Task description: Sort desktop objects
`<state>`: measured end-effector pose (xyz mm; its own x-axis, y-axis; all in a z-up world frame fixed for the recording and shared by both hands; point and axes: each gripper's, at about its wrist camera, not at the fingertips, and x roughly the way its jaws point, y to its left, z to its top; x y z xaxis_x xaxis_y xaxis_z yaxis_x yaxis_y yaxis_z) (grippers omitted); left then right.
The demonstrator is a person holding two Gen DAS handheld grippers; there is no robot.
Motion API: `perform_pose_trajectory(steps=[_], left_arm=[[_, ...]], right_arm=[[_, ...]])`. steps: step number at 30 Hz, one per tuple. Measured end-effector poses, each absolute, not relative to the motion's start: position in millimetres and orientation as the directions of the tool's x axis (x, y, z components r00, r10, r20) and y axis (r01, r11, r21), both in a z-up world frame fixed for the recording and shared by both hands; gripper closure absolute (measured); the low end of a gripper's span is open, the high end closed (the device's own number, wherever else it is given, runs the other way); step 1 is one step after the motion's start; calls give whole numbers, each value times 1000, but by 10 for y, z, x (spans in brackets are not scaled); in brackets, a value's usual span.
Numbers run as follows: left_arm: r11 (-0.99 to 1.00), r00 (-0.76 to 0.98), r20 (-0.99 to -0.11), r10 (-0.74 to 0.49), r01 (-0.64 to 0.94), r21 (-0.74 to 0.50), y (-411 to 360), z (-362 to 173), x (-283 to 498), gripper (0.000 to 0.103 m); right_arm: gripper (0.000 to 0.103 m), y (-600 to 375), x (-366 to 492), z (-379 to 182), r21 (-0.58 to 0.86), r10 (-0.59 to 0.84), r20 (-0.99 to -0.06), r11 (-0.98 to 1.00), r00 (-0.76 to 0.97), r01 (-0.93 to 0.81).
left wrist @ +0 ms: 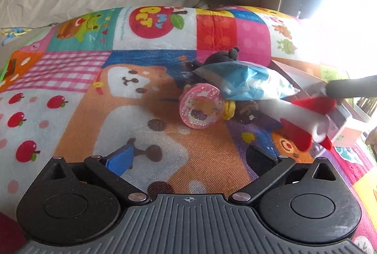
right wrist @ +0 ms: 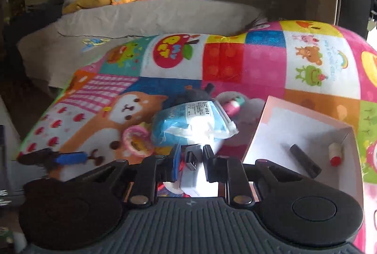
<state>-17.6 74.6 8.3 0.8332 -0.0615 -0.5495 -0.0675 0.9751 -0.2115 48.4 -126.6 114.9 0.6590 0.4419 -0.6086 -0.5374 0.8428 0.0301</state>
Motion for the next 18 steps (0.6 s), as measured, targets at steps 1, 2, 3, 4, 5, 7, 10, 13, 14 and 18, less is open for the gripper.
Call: perform_pose_trajectory(steps=[1,2,3,4,5,7,10,13,14,18], left_arm=[[975,832,-551,-61,-69,-211,745,82,-175,0],[975,830,-554,-59,-70,-209,741,81,-173,0],[976,828,-557,-57,-71,-205,736,81,-167,0],[977,826,-561,-55,-71,-201,730,81,-161,0],[978,823,-565,-51,-73,-195,723,78,-157,0],[981,816,-577,-35,-82,-176,699,77,-144,0],[989,795,-606,-2,-90,-121,626,70,-96,0],[995,785,-619,26,-80,-60,536,66,-75,0],[996,783,-621,36,-79,-43,510,66,-69,0],[996,772,-632,63,-90,-10,474,57,-44,0]], right_arm=[[85,-1350,424,1175,68,461,-610,841,644,-537],[88,-1451,386,1186,116,481,-615,839,625,-531],[88,-1580,370,1174,178,503,-623,837,599,-518],[88,-1691,372,1147,226,519,-629,835,579,-502],[87,-1827,366,1102,259,517,-629,844,581,-471],[75,-2025,289,1023,203,423,-601,901,678,-382],[63,-2222,148,867,66,244,-572,965,783,-252],[56,-2437,92,667,119,224,-590,974,776,-191],[56,-2491,79,582,135,220,-601,976,769,-174],[44,-2588,73,346,154,202,-631,979,749,-135]])
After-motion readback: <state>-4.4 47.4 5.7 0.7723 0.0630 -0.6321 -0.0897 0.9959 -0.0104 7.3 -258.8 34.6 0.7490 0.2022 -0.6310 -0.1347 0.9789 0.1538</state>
